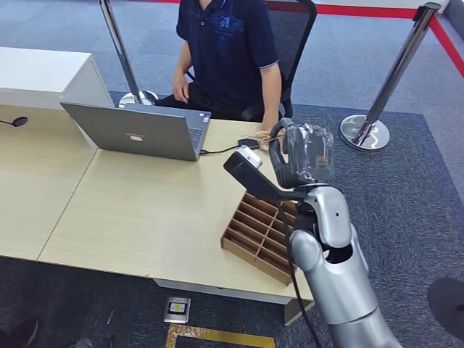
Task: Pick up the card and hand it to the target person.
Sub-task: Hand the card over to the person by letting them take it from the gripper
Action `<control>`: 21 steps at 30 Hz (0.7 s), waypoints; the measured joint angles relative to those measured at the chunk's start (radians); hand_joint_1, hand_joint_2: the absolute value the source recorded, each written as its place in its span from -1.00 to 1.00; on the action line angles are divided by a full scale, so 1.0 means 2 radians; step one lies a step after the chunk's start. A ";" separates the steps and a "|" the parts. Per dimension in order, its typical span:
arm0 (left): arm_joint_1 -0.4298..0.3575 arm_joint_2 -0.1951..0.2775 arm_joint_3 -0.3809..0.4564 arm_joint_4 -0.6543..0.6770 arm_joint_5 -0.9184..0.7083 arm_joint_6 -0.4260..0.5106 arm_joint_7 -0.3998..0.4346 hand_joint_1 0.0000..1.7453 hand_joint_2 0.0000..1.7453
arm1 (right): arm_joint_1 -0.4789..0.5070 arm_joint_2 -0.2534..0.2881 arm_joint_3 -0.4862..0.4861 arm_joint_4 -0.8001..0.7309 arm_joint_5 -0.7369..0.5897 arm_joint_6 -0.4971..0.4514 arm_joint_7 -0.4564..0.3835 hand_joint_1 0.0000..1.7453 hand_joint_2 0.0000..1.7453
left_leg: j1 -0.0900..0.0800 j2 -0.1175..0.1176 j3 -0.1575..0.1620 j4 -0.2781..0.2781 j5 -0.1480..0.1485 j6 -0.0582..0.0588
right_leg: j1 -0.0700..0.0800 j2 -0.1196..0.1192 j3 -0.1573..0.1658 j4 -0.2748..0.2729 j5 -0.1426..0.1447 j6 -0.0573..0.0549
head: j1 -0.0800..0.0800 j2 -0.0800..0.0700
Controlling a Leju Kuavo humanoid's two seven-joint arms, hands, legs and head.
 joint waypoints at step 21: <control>-0.003 -0.002 0.000 0.001 -0.006 0.000 -0.001 -1.00 -1.00 | -0.154 0.051 0.000 0.284 0.069 -0.059 0.115 1.00 1.00 | 0.000 0.000 0.000 0.000 0.001 0.000 | 0.000 0.000 0.000 0.000 0.000 0.000 | 0.000 0.000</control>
